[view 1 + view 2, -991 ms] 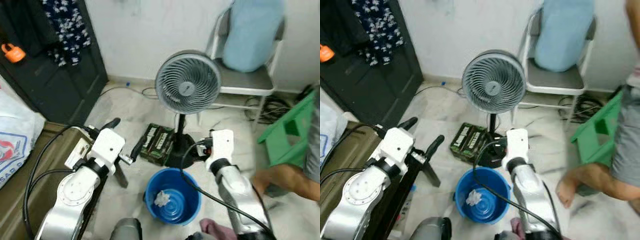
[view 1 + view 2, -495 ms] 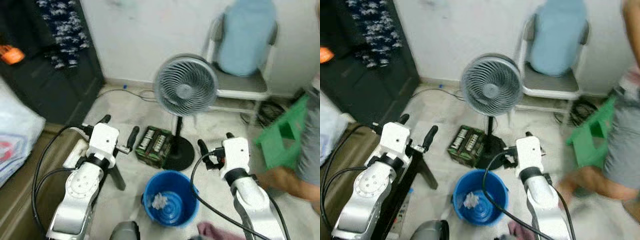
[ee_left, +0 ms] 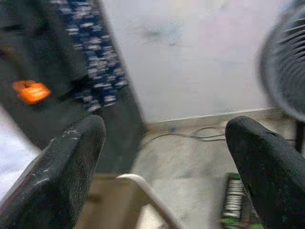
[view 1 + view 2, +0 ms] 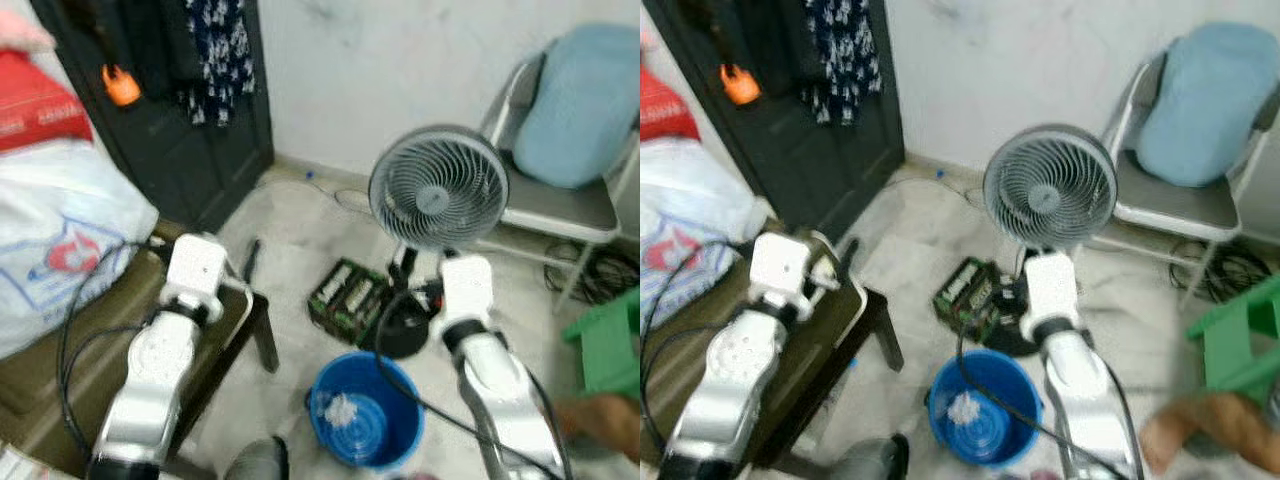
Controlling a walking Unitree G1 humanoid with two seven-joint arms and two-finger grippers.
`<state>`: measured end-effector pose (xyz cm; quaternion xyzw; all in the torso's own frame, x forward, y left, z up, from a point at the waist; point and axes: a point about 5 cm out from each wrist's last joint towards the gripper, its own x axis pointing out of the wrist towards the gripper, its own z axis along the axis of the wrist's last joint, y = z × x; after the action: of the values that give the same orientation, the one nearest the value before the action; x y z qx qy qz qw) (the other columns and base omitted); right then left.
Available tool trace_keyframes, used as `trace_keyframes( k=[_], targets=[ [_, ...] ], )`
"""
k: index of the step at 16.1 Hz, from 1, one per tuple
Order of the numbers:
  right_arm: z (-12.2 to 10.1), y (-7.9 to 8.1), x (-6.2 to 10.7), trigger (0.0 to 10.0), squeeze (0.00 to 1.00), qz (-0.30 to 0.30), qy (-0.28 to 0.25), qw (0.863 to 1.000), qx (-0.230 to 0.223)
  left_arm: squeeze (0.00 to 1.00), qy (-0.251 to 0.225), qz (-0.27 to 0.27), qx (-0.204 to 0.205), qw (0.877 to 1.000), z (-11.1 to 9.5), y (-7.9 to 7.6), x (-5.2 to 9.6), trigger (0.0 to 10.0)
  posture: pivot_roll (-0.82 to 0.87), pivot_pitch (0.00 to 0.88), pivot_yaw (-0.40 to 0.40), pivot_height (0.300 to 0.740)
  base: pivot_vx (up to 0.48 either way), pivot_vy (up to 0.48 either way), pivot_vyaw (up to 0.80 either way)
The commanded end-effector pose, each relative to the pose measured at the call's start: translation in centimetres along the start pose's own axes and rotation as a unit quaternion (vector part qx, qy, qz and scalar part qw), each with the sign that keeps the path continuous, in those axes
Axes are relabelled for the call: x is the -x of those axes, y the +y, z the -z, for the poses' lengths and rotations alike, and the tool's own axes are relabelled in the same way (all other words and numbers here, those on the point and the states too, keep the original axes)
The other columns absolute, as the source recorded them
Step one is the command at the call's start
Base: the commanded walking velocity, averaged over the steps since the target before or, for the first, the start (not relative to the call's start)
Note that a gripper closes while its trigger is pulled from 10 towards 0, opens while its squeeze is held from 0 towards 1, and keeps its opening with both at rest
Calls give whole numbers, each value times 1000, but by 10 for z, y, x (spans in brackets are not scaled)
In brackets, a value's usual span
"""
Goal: Clean up the room
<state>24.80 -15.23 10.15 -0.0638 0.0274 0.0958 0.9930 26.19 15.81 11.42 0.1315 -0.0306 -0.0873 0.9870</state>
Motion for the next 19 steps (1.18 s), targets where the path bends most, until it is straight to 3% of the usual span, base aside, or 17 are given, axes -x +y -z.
trace_keyframes(
  k=[1, 2, 7, 15, 19],
  targets=[
    [1, -3, -1, 10000, 0, 5, 5, 1000, -5, 0, -10, -13, -9, 1000, -4, 3, -2, 10000, -35, 0, 33, 740, 0, 0, 800],
    [0, -4, -5, 10000, 0, 5, 2, 1000, -5, 0, -17, -50, -15, 998, -4, 13, -5, 10000, -25, 0, 16, 740, 0, 0, 800],
    [-5, -6, -14, 10000, 0, 5, -6, 1000, -8, 0, -15, -95, -27, 995, -2, 30, -8, 10000, -24, 0, 6, 740, 0, 0, 800],
    [-5, -10, -13, 10000, 0, 9, -4, 1000, -7, 0, -9, -113, -33, 993, 5, 27, -4, 10000, -41, 0, 5, 740, 0, 0, 800],
    [-4, -9, -12, 10000, 0, 7, -2, 1000, -10, 0, 4, -127, -40, 991, 12, 32, 8, 10000, -35, 0, 0, 740, 0, 0, 800]
  ],
)
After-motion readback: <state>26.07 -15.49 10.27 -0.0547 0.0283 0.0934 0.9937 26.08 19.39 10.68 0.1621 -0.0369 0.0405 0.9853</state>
